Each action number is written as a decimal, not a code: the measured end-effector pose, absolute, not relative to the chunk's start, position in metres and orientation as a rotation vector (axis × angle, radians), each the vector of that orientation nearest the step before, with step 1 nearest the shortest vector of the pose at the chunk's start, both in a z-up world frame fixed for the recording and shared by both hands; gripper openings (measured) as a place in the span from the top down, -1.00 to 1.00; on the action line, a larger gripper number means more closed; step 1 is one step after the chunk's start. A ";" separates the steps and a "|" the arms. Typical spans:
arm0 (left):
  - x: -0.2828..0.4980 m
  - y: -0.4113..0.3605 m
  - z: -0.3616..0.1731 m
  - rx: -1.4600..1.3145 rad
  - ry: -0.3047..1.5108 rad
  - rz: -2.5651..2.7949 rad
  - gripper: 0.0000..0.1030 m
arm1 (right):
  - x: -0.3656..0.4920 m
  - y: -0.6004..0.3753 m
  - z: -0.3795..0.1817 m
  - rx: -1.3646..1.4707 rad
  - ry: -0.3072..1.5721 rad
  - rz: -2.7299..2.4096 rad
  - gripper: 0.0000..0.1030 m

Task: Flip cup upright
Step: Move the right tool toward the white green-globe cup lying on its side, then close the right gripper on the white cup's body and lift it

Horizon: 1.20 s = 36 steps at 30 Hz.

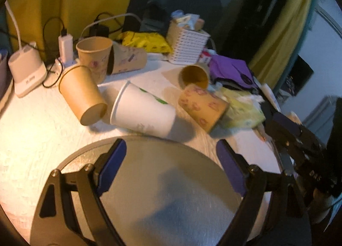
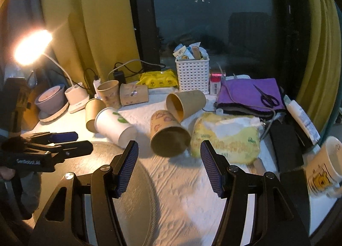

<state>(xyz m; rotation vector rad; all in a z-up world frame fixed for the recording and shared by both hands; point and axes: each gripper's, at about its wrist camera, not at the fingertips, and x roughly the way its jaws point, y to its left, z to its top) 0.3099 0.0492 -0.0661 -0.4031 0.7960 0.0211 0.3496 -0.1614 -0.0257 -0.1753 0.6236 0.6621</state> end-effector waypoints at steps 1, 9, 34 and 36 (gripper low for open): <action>0.318 0.054 -0.071 -0.445 0.807 0.038 -0.69 | 0.355 -0.159 -0.026 -0.177 0.622 0.668 -0.23; 0.352 0.081 -0.096 -0.646 0.847 0.125 -0.69 | 0.390 -0.141 -0.027 -0.189 0.607 0.713 -0.23; 0.435 0.082 -0.125 -0.638 0.909 0.170 -0.28 | 0.432 -0.129 -0.035 -0.152 0.610 0.773 -0.23; 0.436 0.080 -0.124 -0.624 0.908 0.164 -0.26 | 0.432 -0.131 -0.035 -0.147 0.609 0.771 -0.23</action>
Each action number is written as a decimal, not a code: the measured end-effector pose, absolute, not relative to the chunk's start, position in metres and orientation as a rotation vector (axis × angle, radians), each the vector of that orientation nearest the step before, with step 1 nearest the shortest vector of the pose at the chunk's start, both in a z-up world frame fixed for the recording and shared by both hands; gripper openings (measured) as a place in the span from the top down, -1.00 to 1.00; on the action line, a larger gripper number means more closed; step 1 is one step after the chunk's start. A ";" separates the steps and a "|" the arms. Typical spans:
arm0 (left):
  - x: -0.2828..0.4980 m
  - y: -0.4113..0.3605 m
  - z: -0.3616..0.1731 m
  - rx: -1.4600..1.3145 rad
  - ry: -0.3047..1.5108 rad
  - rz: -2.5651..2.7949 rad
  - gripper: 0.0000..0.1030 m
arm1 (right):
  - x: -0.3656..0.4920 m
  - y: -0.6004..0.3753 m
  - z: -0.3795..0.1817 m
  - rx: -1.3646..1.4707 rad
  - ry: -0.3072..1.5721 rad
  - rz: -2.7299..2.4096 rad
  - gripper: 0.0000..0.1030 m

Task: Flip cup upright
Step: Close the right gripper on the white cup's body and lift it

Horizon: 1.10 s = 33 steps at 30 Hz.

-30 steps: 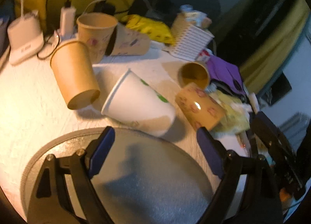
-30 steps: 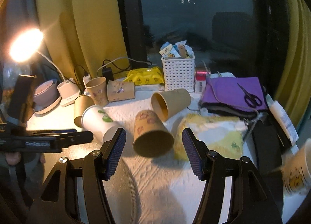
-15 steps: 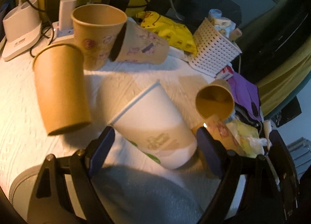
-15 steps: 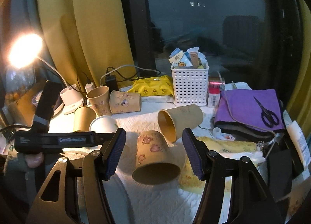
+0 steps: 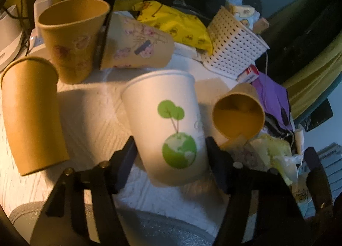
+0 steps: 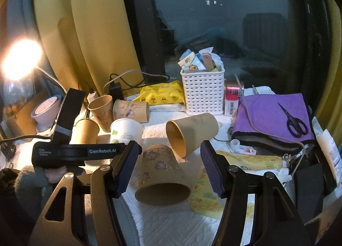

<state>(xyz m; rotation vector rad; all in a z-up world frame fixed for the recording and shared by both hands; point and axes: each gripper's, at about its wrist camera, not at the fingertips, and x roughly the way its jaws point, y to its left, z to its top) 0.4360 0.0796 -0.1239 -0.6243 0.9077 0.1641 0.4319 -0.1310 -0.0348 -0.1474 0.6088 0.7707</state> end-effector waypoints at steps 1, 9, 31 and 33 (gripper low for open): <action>0.436 0.079 -0.124 -0.623 0.905 0.159 -0.26 | 0.432 -0.133 -0.035 -0.143 0.608 0.770 -0.23; 0.433 0.078 -0.121 -0.614 0.891 0.145 -0.21 | 0.430 -0.142 -0.033 -0.132 0.609 0.759 -0.23; 0.307 0.030 -0.050 -0.260 0.659 -0.013 -0.21 | 0.360 -0.146 0.005 -0.148 0.571 0.776 -0.23; 0.291 0.026 -0.048 -0.227 0.645 -0.017 -0.21 | 0.348 -0.145 0.007 -0.150 0.574 0.784 -0.23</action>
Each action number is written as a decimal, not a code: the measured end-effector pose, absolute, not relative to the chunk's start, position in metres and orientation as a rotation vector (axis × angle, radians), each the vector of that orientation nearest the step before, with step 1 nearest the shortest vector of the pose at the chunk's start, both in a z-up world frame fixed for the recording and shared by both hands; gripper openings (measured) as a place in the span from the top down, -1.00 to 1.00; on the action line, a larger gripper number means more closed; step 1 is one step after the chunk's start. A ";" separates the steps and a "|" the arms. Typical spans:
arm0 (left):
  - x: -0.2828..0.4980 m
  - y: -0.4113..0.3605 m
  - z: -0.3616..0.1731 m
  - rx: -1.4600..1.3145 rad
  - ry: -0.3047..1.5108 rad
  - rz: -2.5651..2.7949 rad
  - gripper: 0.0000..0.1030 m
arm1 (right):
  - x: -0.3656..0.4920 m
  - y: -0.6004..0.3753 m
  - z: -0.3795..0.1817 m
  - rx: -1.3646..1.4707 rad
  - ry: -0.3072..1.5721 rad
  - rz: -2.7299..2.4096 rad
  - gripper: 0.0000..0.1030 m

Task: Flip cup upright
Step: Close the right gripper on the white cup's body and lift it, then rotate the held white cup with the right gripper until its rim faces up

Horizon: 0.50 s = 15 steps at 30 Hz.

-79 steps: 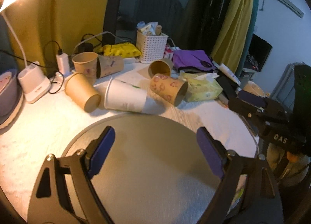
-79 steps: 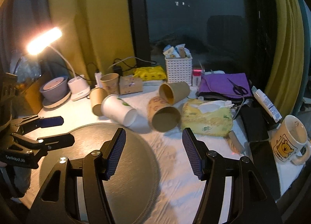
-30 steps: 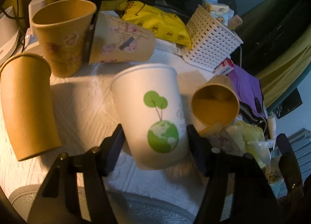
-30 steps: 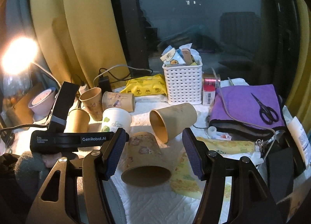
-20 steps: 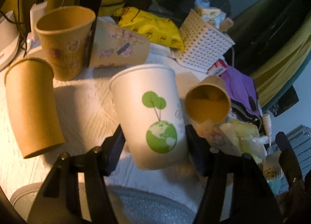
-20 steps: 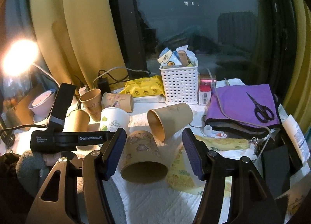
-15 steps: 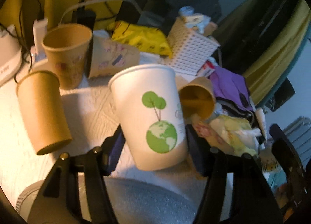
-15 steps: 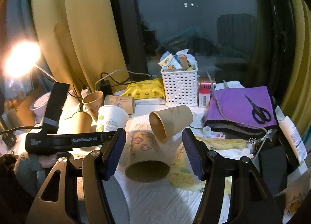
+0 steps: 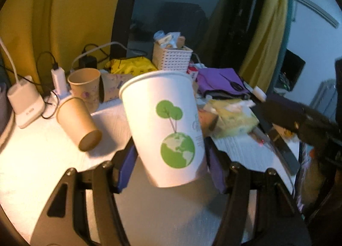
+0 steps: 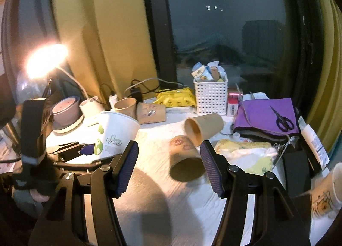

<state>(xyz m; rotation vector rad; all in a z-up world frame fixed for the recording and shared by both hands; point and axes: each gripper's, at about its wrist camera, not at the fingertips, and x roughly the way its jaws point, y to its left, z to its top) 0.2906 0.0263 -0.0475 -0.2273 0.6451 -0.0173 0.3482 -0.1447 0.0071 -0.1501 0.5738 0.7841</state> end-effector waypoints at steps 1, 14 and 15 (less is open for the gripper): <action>0.279 0.024 -0.046 -0.207 0.634 -0.019 -0.21 | 0.341 -0.145 0.008 -0.147 0.577 0.788 -0.23; 0.174 0.013 -0.058 -0.113 0.585 -0.082 -0.21 | 0.267 -0.135 -0.002 -0.138 0.670 0.863 -0.25; 0.166 0.012 -0.060 -0.110 0.583 -0.086 -0.21 | 0.261 -0.134 -0.003 -0.137 0.676 0.871 -0.29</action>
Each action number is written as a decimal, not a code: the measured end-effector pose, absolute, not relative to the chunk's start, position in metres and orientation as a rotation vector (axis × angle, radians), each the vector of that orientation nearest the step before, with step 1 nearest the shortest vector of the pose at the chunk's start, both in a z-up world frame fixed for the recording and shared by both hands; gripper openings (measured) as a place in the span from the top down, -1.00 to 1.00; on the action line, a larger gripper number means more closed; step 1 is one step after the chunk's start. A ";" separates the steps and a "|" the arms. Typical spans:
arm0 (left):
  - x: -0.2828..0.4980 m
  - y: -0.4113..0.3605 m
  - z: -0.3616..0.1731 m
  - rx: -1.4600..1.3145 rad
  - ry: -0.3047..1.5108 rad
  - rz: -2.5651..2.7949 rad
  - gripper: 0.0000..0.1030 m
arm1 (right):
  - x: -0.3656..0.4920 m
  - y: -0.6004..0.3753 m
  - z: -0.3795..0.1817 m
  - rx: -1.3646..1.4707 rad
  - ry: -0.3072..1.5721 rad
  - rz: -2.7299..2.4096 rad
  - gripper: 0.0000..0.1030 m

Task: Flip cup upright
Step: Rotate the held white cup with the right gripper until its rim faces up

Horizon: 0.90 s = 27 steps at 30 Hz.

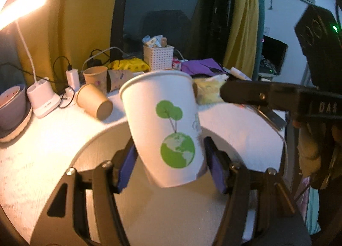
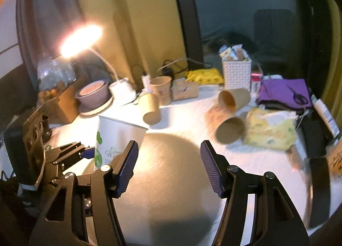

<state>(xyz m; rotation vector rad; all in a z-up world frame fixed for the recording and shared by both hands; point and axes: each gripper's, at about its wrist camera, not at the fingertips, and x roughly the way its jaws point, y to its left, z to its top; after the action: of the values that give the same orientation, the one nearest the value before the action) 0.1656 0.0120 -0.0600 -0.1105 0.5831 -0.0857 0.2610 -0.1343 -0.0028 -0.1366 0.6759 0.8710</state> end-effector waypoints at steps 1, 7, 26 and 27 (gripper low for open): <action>0.161 0.012 -0.062 -0.107 0.582 -0.087 -0.21 | 0.253 -0.132 -0.004 -0.131 0.683 0.885 -0.40; 0.125 0.006 -0.074 -0.082 0.553 -0.096 -0.21 | 0.223 -0.124 -0.013 -0.101 0.736 0.957 -0.43; 0.064 -0.011 -0.079 0.003 0.421 -0.094 -0.21 | 0.172 -0.106 -0.023 -0.032 0.835 1.129 -0.43; 0.062 -0.013 -0.080 0.010 0.414 -0.096 -0.21 | 0.171 -0.105 -0.023 -0.028 0.838 1.134 -0.43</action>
<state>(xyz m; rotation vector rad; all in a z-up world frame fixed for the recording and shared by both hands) 0.0616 -0.0130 -0.0796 0.0100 0.4141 -0.0957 0.1707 -0.1049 -0.0229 -0.0285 0.8384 1.1344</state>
